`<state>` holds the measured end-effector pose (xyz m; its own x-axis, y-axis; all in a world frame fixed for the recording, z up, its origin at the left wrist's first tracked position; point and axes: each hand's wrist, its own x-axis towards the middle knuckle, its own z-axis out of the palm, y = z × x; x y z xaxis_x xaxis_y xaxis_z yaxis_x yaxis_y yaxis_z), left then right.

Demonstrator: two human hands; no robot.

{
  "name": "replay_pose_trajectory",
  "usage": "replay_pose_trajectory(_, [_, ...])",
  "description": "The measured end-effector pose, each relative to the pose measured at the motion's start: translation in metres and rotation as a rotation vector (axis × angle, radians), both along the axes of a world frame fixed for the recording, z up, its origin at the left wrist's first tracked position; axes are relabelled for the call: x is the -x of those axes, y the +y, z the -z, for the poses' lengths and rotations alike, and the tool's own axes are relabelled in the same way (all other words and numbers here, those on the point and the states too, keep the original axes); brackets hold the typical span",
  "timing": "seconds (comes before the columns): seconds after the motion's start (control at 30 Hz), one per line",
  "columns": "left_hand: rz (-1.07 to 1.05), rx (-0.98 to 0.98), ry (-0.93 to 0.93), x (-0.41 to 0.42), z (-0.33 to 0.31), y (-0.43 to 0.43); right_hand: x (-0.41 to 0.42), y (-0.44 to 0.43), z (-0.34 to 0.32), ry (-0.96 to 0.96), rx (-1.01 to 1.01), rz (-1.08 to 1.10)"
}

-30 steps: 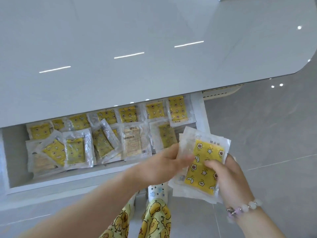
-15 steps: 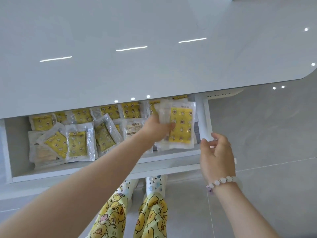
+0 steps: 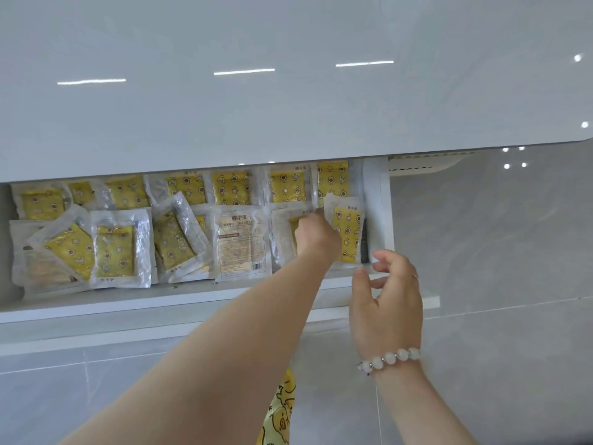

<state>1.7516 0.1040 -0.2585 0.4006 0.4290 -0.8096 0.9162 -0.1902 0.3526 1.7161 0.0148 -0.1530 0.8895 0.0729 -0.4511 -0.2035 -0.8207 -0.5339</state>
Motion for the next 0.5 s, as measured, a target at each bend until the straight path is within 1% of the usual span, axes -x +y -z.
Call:
replay_pose_trajectory(0.17, [0.138,-0.239,0.003,-0.004,0.005,-0.007,-0.008,-0.006,0.005,0.01,0.084,-0.068])
replay_pose_trajectory(0.23, [0.259,-0.301,0.007,-0.004,0.004,0.001,-0.013,-0.008,0.002,0.034,0.141,-0.158])
replay_pose_trajectory(0.3, [0.409,-0.321,0.032,-0.004,-0.008,0.012,-0.019,-0.009,-0.006,0.071,0.219,-0.291])
replay_pose_trajectory(0.37, [0.606,-0.254,0.054,0.0,-0.027,0.021,-0.029,-0.008,-0.02,0.108,0.307,-0.409])
replay_pose_trajectory(0.43, [0.839,-0.1,0.072,0.01,-0.051,0.034,-0.042,-0.004,-0.041,0.126,0.385,-0.508])
replay_pose_trajectory(0.5, [0.972,0.043,0.09,0.02,-0.084,0.051,-0.057,0.005,-0.071,0.132,0.455,-0.616])
